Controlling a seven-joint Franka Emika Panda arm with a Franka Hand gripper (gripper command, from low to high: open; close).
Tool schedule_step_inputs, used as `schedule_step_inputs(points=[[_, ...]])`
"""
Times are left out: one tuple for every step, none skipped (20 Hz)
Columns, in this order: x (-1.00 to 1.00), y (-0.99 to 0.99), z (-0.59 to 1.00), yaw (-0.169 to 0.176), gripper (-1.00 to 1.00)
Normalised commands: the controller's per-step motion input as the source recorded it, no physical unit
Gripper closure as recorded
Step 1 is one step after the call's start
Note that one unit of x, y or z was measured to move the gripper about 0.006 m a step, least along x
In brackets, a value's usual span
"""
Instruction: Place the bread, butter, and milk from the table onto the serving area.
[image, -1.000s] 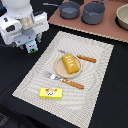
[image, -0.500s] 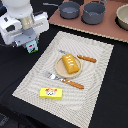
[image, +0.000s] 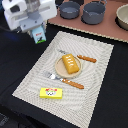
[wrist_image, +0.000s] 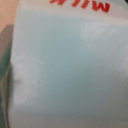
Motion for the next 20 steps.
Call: schedule_step_inputs(points=[[1.0,0.37,0.51,0.0,1.0],[1.0,0.33,0.38,0.0,1.0],[1.0,0.3,0.31,0.0,1.0],[1.0,0.28,0.25,0.0,1.0],[1.0,0.27,0.22,0.0,1.0],[1.0,0.26,0.19,0.0,1.0],[1.0,0.26,0.19,0.0,1.0],[1.0,0.27,0.18,0.0,1.0],[1.0,0.27,0.17,0.0,1.0],[1.0,0.27,0.15,0.0,1.0],[1.0,0.27,0.13,0.0,1.0],[1.0,0.27,0.11,0.0,1.0],[1.0,0.27,0.07,0.0,1.0],[1.0,0.27,0.04,0.0,1.0],[1.0,0.27,0.02,0.0,1.0],[1.0,0.28,0.0,0.0,1.0],[1.0,0.28,0.0,0.0,1.0],[1.0,0.28,0.0,0.0,1.0],[1.0,0.27,0.0,0.0,1.0],[1.0,0.27,0.0,0.0,1.0]])
